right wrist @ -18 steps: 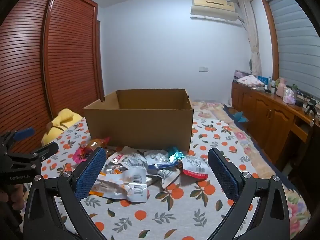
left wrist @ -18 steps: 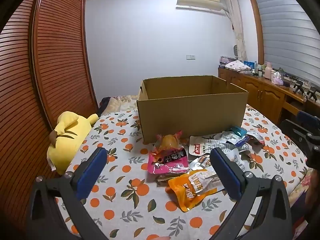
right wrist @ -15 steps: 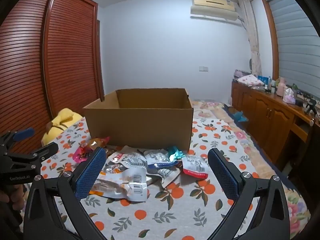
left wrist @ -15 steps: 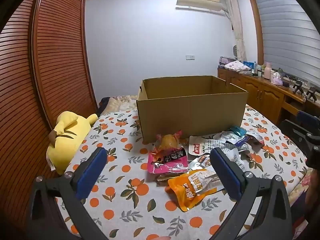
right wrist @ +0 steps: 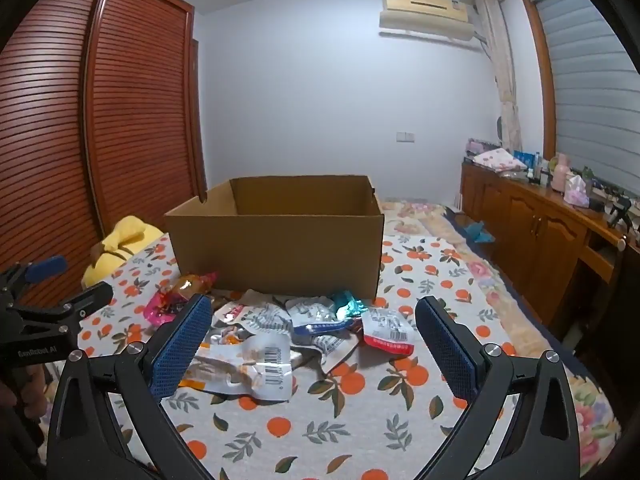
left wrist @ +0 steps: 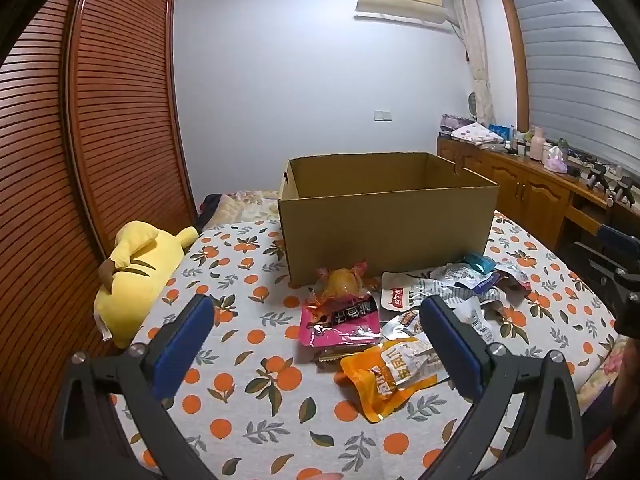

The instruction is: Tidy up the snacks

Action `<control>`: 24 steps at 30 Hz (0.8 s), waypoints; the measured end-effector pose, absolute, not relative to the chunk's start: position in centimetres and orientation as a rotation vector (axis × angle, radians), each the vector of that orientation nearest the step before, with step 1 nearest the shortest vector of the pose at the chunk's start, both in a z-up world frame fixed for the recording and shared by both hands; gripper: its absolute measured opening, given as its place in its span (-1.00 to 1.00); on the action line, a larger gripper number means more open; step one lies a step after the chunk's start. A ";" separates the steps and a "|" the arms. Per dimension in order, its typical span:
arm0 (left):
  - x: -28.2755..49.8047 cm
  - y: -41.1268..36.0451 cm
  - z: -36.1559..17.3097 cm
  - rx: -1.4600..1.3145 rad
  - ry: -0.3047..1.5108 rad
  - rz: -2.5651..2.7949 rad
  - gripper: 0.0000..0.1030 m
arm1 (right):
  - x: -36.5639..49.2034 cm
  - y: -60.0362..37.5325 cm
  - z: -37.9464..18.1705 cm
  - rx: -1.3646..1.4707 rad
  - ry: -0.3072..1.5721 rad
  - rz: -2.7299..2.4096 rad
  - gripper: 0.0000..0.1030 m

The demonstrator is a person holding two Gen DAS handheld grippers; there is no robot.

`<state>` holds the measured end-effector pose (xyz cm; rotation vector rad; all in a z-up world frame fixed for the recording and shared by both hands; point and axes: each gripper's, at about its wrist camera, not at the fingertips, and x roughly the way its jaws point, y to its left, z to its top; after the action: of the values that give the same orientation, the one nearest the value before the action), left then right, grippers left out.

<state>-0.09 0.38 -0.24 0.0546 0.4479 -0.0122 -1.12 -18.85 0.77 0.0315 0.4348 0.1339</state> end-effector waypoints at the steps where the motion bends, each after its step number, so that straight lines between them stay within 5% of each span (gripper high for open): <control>1: -0.1 0.4 -0.2 0.055 0.447 -0.012 1.00 | -1.1 -18.8 0.7 0.031 0.434 0.133 1.00; 24: -0.2 0.5 0.3 0.059 0.438 -0.003 1.00 | -1.3 -18.9 0.6 0.030 0.432 0.127 1.00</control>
<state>-0.21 0.51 0.28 0.0591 0.4383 -0.0033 -1.35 -18.92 0.60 0.0296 0.4323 0.1266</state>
